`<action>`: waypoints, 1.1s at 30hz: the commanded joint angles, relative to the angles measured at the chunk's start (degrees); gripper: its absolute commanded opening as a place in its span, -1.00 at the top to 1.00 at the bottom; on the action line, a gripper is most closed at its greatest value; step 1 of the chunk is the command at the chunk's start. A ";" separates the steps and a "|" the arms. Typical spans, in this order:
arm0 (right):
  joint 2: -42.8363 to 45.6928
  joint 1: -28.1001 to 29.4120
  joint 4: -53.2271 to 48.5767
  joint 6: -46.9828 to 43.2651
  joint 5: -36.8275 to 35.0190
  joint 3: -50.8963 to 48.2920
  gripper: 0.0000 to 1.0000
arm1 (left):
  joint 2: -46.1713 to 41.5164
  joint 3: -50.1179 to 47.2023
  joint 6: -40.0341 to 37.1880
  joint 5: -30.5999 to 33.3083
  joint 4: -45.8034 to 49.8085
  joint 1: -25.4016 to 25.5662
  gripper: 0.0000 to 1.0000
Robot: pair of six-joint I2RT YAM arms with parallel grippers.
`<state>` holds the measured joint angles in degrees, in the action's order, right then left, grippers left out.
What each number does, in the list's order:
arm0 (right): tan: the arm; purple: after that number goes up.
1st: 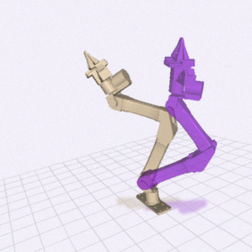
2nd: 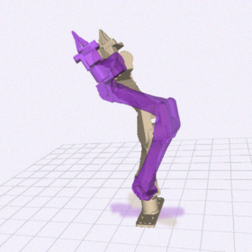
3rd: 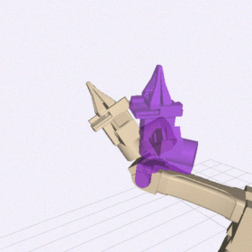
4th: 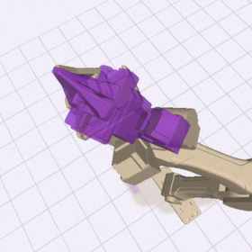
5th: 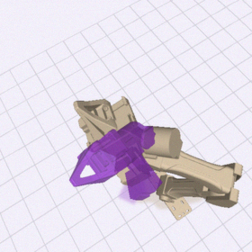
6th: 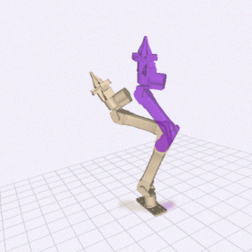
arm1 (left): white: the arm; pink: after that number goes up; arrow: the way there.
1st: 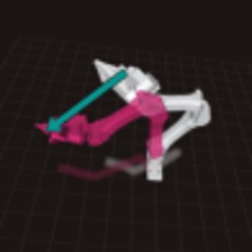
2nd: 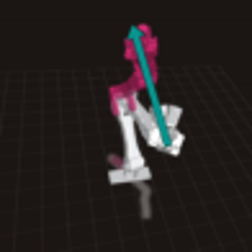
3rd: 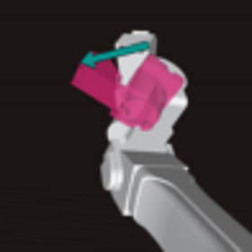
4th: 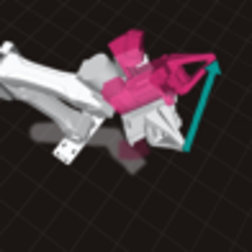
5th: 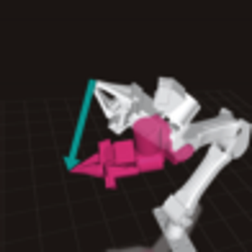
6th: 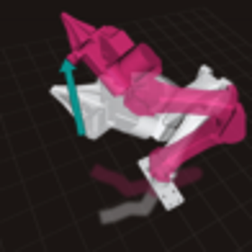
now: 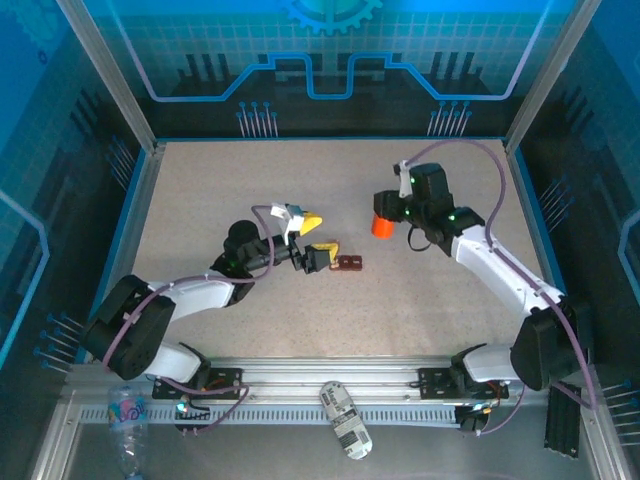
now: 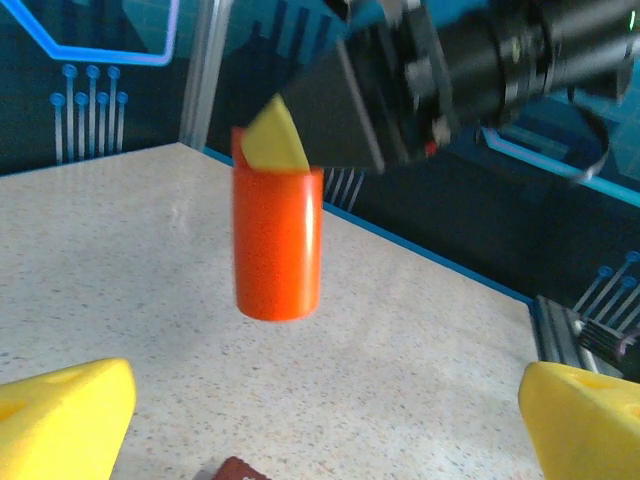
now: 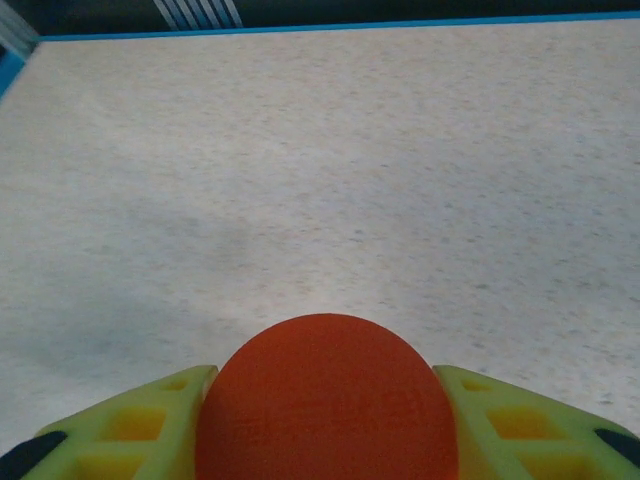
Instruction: Sort the pills into containers
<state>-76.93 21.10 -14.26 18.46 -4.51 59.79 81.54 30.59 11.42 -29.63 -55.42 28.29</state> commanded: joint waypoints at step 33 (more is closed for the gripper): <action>-14.61 -2.88 36.76 7.15 -9.71 -19.70 0.51 | -6.92 3.46 -6.59 11.00 15.44 0.00 -0.98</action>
<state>-90.89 18.68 23.66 24.23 -14.57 41.95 76.05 32.97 5.91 -19.68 -40.51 28.29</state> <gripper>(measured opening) 0.482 0.990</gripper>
